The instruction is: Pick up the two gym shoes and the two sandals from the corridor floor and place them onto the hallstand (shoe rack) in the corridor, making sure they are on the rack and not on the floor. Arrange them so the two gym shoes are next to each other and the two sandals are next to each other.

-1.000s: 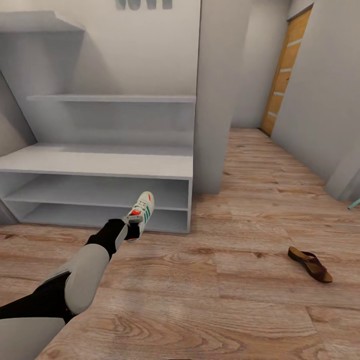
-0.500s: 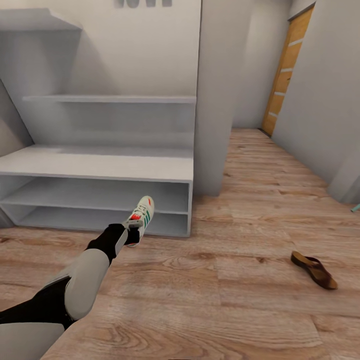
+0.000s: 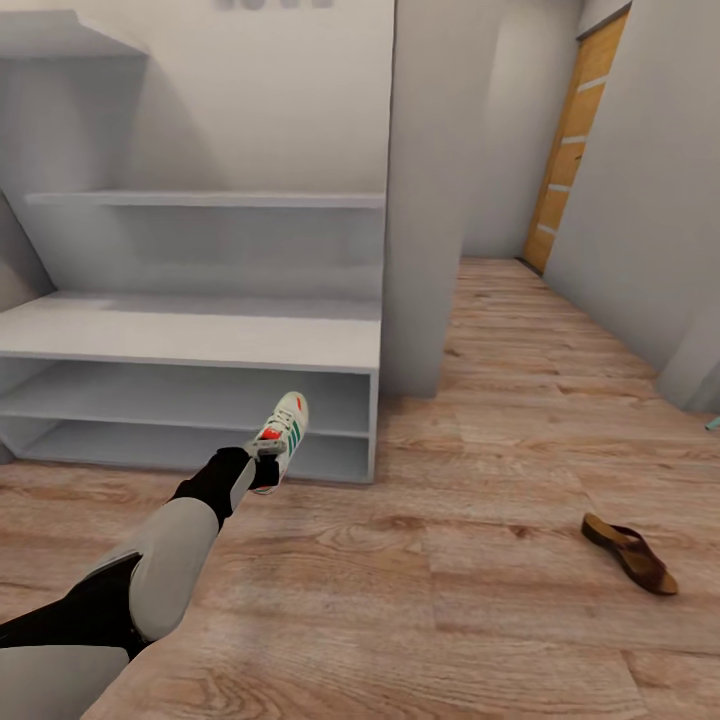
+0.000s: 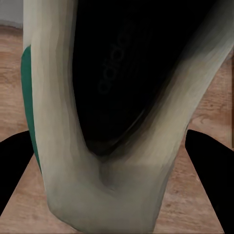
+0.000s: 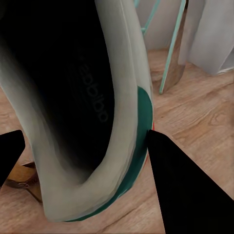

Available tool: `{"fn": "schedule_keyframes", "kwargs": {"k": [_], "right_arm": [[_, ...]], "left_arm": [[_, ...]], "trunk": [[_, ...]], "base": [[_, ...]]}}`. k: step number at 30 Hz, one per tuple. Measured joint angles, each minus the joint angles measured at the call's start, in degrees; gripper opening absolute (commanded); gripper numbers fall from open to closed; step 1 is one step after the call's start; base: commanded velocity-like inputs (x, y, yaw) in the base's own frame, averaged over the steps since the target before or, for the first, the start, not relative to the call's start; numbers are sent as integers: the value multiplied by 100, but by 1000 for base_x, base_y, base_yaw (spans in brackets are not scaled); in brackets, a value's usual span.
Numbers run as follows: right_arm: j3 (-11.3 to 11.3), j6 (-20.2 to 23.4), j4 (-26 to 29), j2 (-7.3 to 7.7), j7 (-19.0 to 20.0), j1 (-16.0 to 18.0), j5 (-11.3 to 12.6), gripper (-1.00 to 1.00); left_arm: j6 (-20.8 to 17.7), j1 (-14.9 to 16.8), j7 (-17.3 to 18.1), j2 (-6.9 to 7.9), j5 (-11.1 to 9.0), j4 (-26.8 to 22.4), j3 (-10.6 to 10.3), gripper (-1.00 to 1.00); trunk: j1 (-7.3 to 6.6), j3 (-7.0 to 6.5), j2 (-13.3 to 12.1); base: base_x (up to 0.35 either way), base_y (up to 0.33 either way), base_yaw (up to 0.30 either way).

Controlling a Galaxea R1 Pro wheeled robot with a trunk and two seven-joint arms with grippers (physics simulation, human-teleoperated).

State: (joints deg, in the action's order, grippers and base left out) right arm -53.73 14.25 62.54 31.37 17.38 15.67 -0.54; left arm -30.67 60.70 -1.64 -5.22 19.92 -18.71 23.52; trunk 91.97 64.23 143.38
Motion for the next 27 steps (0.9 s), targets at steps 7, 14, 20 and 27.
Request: {"fn": "schedule_keyframes", "kwargs": {"k": [7,14,20,27], "right_arm": [[0,-2,-2,0,0,0,0,-100],[0,0,0,-1,0,0,0,-100],[0,-1,-1,0,0,0,0,-100],[0,-2,-2,0,0,0,0,-100]], "left_arm": [[-1,0,-1,0,0,0,-8,-100],[0,0,0,1,0,0,-6,-100],[-1,-3,0,1,1,3,2,-100],[39,-196,-1,8,3,11,26,-100]], "trunk": [[1,0,0],[-1,0,0],[1,0,0],[3,1,0]], "base": [[79,-39,0],[267,-162,0],[188,-122,0],[19,-10,0]]}}
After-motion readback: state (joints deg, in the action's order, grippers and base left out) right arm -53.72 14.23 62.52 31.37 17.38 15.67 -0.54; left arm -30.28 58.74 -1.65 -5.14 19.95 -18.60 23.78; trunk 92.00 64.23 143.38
